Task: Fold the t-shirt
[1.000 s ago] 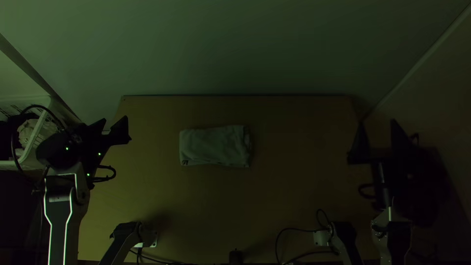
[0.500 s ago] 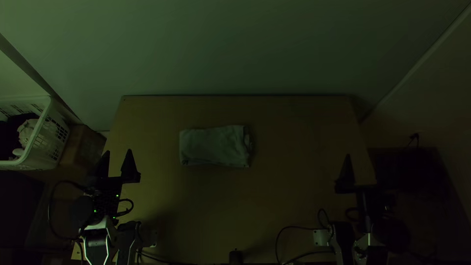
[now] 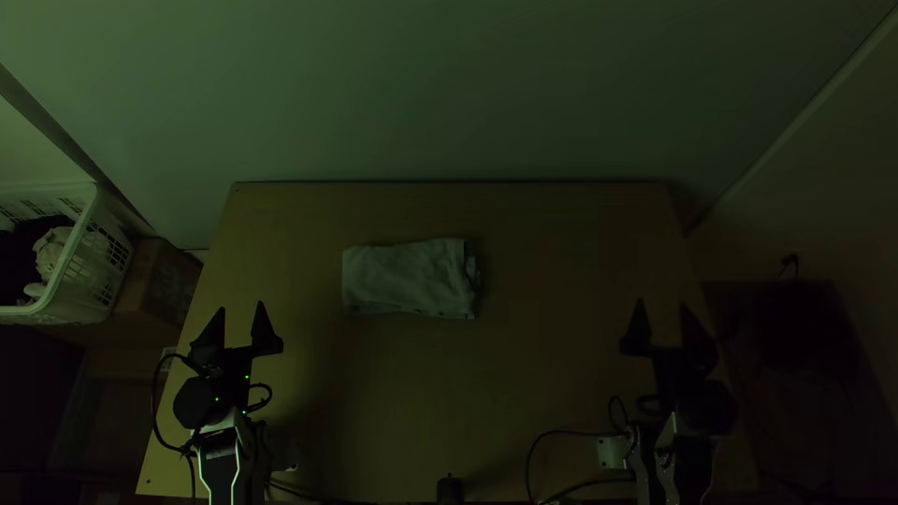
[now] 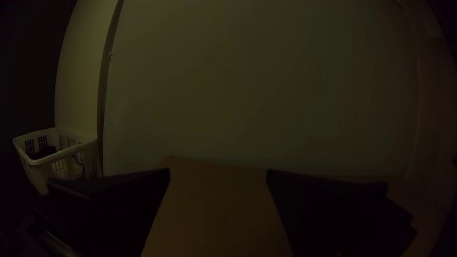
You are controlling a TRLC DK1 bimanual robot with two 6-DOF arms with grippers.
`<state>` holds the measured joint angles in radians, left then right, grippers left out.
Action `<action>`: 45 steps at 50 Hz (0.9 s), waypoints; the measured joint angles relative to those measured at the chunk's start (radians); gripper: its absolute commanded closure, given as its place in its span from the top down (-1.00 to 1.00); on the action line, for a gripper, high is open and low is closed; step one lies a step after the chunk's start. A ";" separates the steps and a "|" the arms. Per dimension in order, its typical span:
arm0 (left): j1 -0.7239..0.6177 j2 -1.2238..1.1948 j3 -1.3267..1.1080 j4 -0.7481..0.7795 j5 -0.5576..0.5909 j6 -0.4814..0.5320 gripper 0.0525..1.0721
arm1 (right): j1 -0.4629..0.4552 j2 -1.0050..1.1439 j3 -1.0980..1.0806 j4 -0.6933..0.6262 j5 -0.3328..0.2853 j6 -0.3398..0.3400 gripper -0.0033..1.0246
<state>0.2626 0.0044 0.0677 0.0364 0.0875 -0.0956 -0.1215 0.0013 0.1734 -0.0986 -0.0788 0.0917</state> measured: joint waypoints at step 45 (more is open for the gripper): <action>0.019 -0.001 -0.020 -0.009 -0.022 0.052 0.90 | -0.065 0.000 -0.098 -0.071 0.030 0.005 0.93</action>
<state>0.2817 0.0036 0.0479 0.0273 0.0654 -0.0433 -0.1864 0.0013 0.0753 -0.1699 -0.0486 0.0967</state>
